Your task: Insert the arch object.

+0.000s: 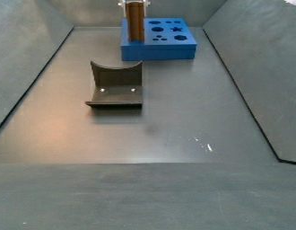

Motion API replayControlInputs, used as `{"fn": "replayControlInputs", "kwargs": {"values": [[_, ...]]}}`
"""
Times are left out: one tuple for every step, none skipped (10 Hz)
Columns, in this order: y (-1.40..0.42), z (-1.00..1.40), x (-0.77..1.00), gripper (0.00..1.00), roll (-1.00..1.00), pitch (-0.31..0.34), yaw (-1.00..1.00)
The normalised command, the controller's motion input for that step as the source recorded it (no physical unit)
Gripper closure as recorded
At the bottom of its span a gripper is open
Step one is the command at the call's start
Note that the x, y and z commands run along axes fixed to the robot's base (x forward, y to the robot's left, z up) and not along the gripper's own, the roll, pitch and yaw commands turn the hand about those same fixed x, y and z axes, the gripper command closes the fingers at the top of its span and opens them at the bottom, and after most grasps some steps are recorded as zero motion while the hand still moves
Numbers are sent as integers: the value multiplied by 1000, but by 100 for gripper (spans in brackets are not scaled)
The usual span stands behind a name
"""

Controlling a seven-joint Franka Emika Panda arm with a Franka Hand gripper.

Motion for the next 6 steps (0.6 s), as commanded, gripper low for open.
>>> {"fn": "replayControlInputs", "kwargs": {"values": [[34, -231, 91, 100, 0, 0, -29], [57, -246, 134, 100, -19, 0, -63], [131, -271, 123, 100, 0, 9, -151], [54, -189, 83, 100, -13, 0, -143], [26, -49, 23, 100, -84, 0, -51], [0, 0, 0, 100, 0, 11, 0]]}}
